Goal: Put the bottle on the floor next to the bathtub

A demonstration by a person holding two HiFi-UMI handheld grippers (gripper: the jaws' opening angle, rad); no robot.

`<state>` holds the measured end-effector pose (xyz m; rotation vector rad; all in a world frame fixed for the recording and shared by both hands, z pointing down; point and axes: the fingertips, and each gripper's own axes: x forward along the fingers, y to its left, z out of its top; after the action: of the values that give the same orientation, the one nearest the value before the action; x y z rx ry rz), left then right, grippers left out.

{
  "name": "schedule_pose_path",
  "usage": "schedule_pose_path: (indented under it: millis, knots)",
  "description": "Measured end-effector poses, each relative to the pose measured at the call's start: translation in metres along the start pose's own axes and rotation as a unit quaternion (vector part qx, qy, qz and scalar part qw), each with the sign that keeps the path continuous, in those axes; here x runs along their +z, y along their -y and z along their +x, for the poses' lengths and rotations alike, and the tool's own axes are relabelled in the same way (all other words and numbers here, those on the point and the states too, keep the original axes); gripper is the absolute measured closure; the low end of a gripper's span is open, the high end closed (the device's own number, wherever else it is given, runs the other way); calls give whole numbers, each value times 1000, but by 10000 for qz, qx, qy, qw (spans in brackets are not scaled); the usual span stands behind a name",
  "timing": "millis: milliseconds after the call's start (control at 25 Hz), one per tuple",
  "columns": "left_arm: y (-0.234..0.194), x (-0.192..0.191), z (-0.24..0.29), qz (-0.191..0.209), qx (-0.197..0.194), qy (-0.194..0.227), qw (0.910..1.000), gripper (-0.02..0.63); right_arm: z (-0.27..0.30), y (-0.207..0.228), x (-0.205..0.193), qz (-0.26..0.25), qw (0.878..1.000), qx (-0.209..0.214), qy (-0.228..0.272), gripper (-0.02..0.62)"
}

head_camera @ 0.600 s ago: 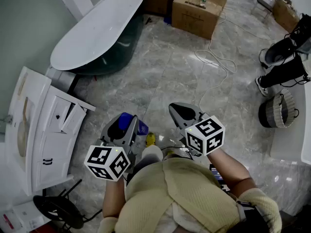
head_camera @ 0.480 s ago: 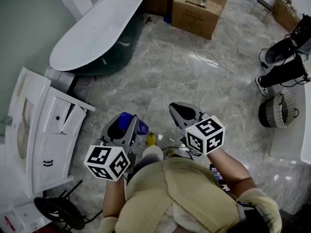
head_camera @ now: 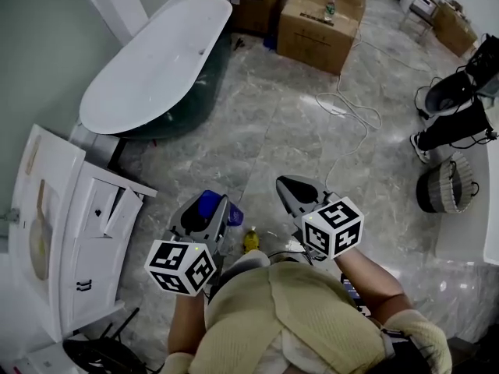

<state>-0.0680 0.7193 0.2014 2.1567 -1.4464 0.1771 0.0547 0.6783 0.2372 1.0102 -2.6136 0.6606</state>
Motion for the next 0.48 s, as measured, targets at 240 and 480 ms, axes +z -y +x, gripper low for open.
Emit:
schedule_pose_path:
  millis: [240,480]
  knots:
    - [-36,15,8,60,-125,-37,9999,403,35,-7,14,-55,9999,-152,-9,568]
    - [-64,21,16,170,-239,-177,9994,403,59,-12,21,-6,9995,-304,-16,568]
